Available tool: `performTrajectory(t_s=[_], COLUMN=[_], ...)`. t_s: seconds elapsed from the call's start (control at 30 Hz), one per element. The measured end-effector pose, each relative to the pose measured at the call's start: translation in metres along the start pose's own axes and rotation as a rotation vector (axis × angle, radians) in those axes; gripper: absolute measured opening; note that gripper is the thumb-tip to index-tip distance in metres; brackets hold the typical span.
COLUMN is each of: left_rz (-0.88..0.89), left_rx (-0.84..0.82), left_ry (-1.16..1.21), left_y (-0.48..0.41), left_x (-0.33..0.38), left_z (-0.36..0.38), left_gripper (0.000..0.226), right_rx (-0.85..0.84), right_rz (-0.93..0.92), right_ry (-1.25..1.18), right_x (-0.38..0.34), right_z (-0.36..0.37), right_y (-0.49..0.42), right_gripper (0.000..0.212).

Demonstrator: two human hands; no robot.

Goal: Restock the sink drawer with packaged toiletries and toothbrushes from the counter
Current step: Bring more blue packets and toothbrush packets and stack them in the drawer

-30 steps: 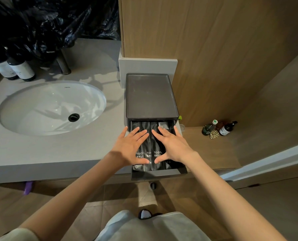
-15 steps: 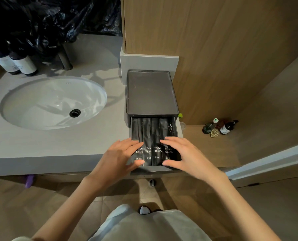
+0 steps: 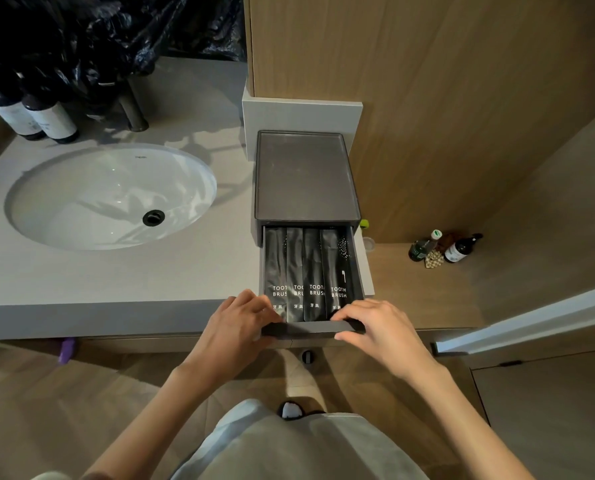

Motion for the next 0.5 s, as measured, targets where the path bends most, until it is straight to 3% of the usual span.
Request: performTrajectory(t_s=[0.23,0.37,0.5], left_rz=[-0.11,-0.123,-0.129], left_rx=[0.027,0.075,0.138], left_ry=[0.096,0.06,-0.001], left_y=[-0.023,-0.041,-0.052], left_x=[-0.009,-0.019,-0.03], left_z=[-0.016,-0.022,-0.026], left_gripper=[0.022,0.055,0.088], right_rx=[0.082,0.148,0.22], right_rz=[0.027,0.025,-0.004], right_ry=[-0.091,-0.114,-0.103], right_x=[0.0,0.004,0.008], right_z=[-0.009,-0.017,-0.025], right_y=[-0.018,-0.036,-0.049], right_gripper=[0.029,0.034,0.064])
Point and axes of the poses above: each hand's wrist, its own y-axis away from the middle knuckle, its own z-axis out of the palm, x = y × z, the point moved 2 cm from there along -y, towards the middle knuckle, and after that the axes turned 8 degrees about -x, right-handed, at the moved point
